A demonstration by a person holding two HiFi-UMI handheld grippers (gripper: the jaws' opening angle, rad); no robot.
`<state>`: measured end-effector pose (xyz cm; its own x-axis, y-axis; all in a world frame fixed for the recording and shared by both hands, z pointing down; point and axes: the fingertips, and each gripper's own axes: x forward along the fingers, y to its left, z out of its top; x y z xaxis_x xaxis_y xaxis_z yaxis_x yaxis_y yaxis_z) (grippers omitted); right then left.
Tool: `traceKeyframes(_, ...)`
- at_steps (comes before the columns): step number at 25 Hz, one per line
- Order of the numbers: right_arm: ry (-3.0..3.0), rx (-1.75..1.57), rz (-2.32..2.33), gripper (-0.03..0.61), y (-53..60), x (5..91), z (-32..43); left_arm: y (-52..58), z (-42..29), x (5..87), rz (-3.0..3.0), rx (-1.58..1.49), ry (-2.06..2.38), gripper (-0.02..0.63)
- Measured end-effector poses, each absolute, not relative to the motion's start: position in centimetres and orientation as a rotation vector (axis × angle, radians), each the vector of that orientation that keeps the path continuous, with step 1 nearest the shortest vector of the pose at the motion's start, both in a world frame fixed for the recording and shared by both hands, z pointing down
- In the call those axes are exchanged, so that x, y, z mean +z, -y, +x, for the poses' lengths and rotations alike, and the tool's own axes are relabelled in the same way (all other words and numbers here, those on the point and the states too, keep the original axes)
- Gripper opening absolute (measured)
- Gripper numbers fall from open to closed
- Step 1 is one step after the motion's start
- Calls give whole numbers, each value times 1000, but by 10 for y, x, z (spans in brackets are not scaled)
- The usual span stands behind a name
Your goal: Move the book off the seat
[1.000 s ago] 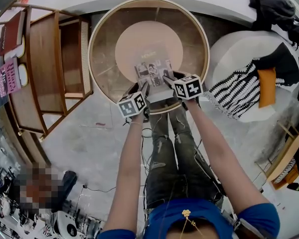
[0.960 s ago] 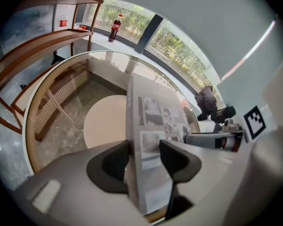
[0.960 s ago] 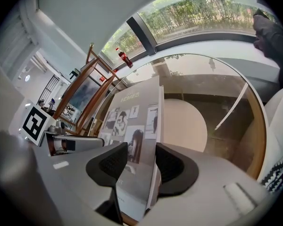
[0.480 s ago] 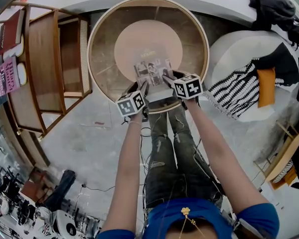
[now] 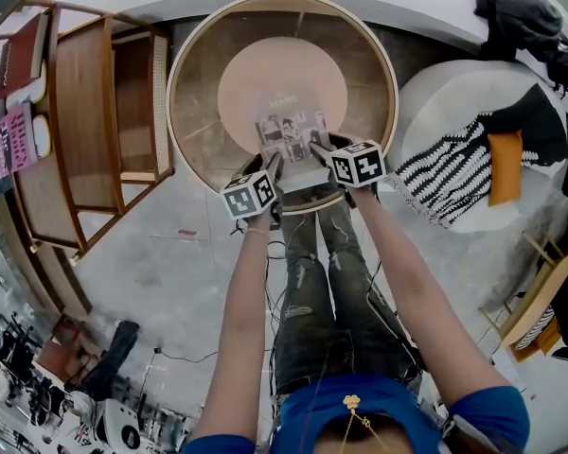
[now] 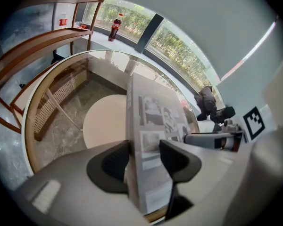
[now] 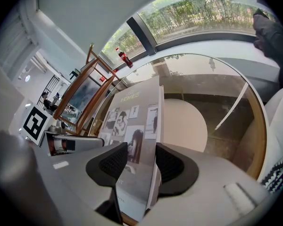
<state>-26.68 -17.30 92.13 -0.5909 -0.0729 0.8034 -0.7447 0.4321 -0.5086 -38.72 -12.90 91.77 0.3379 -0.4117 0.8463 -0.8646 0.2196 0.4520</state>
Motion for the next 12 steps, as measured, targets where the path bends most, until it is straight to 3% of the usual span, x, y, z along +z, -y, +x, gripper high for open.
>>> traceKeyframes(9,1972,964,689,232,174,905,-253,123,-395,903,1446,554,1358,219)
traceKeyframes(12,2021,885,693,180,172,872,-246,121,-391,871,1518,556,1407,196)
